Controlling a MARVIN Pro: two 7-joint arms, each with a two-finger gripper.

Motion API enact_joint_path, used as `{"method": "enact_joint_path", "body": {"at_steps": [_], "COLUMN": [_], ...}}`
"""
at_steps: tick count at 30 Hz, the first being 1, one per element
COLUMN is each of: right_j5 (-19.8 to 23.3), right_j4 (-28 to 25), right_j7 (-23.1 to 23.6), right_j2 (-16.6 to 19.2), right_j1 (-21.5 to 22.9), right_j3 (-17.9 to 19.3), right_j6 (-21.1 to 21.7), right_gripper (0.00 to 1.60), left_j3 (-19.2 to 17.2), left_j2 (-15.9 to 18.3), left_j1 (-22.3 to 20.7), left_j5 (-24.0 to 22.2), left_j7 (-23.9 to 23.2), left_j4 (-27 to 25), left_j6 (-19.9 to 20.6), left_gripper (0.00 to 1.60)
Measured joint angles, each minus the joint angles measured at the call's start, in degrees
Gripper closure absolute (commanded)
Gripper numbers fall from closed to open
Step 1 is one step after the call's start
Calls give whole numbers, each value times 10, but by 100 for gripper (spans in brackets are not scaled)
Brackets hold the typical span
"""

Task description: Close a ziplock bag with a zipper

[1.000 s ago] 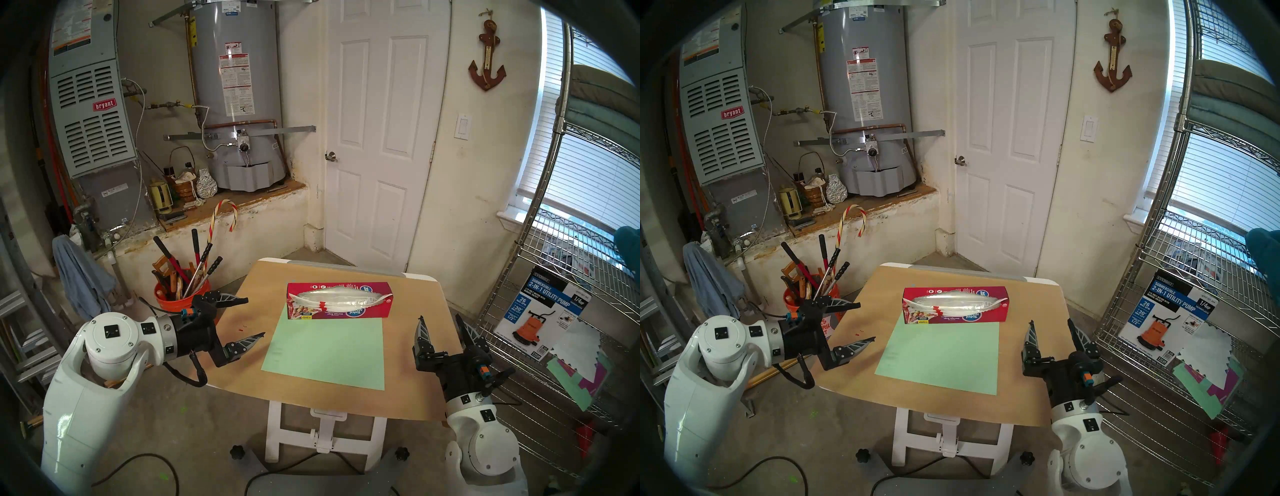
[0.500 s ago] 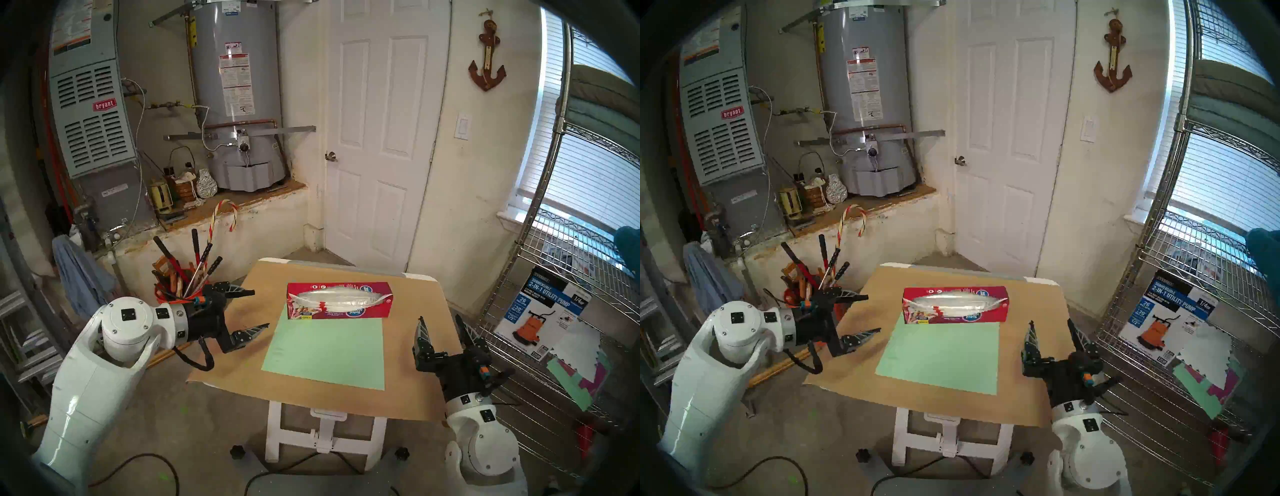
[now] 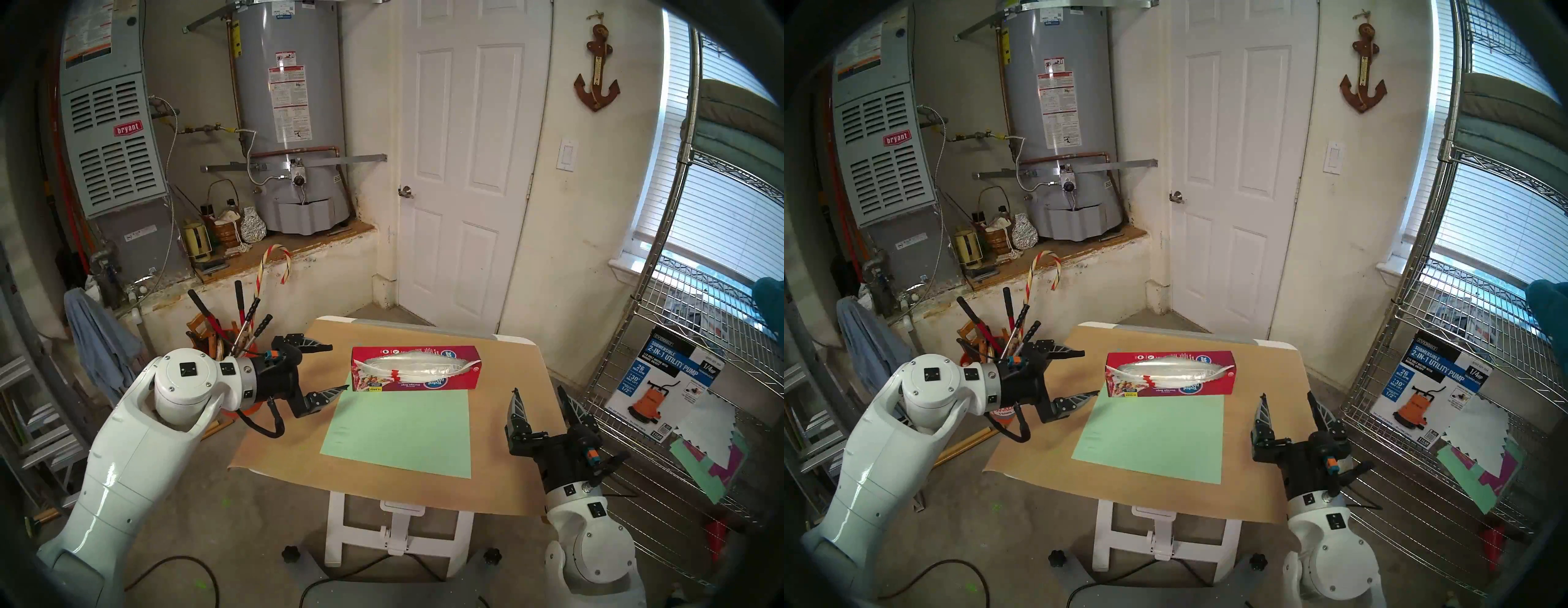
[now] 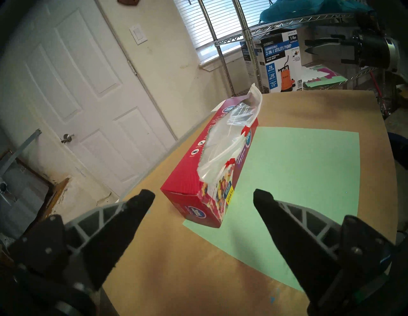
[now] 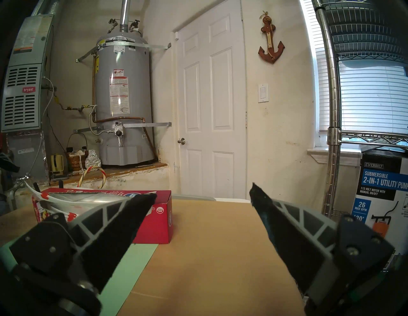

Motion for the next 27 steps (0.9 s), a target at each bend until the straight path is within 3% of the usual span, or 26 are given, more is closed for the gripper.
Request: {"method": "enact_joint_path", "body": {"at_steps": [9,10,12,15,17,18,20,27], "right_j5": [0,0,0,0,0,0,0,0], "right_j4": [0,0,0,0,0,0,0,0], "right_j7": [0,0,0,0,0,0,0,0], "right_j2": [0,0,0,0,0,0,0,0], "right_j1": [0,0,0,0,0,0,0,0], "right_j3": [0,0,0,0,0,0,0,0], "right_j6": [0,0,0,0,0,0,0,0], "right_gripper": [0,0,0,0,0,0,0,0], "left_j3": [41,44,50,57,61,63,66,73], "left_j2": [-32,-36,-43,-52,-58,-61,-67,-82], "left_j1": [-53,-59,-70,-87,-99,-105,-117,-156], "left_j5": [27,30,36,46,53,56,62,78], "left_j7": [-18,-21,-27,-39,-49,-55,-67,-117], "left_j4": [41,46,57,74,87,94,108,154], "left_j6": [0,0,-1,-1,-2,-2,-4,-13], "left_gripper": [0,8,8,24,60,67,53,56]}}
